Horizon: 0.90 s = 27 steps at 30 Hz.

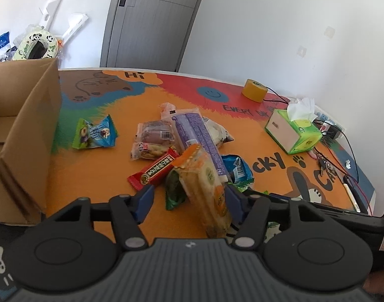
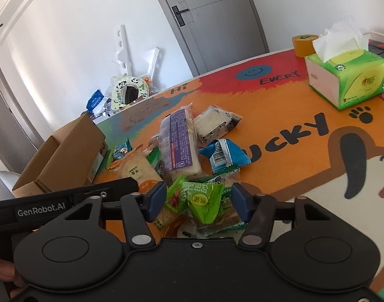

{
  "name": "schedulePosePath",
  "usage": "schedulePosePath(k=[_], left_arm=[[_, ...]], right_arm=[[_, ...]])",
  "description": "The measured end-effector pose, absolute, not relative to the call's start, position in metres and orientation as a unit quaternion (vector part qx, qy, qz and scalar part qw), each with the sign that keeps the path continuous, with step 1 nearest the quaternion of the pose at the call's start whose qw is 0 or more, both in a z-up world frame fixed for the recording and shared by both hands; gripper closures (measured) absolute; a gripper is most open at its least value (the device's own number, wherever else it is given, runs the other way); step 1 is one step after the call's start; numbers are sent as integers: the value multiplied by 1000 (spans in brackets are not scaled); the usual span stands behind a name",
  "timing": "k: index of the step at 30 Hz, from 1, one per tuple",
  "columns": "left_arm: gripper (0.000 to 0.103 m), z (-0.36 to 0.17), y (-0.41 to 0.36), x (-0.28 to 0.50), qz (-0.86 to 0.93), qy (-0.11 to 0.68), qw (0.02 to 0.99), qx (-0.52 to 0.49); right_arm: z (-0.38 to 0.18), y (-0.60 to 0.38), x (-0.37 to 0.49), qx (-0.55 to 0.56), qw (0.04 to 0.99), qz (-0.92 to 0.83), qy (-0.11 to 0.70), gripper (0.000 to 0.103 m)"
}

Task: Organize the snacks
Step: 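Grasp the orange-topped pastry pack with left gripper while right grasps green snack packet, then carry the pastry pack with left gripper while right carries green packet toward box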

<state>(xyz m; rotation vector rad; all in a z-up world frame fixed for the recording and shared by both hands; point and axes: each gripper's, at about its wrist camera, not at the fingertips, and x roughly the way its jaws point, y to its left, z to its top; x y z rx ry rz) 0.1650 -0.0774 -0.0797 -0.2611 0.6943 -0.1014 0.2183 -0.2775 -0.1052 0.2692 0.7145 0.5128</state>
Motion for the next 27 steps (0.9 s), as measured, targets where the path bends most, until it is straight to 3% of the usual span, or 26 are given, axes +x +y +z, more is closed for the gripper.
schedulePosePath(k=[2, 7, 13, 20, 27], left_arm=[[42, -81, -80, 169, -51, 342, 930, -127], [45, -89, -88, 180, -63, 351, 924, -137], [53, -102, -98, 190, -73, 372, 914, -144], [80, -106, -104, 188, -79, 367, 915, -147], [82, -95, -101, 175, -74, 344, 926, -135]], right_arm=[[-108, -278, 222, 133, 894, 253, 346, 60], [-109, -289, 224, 143, 892, 259, 342, 70], [-108, -307, 218, 156, 894, 251, 338, 72], [-105, -311, 213, 158, 896, 247, 334, 72], [-101, -303, 208, 157, 897, 252, 328, 72]])
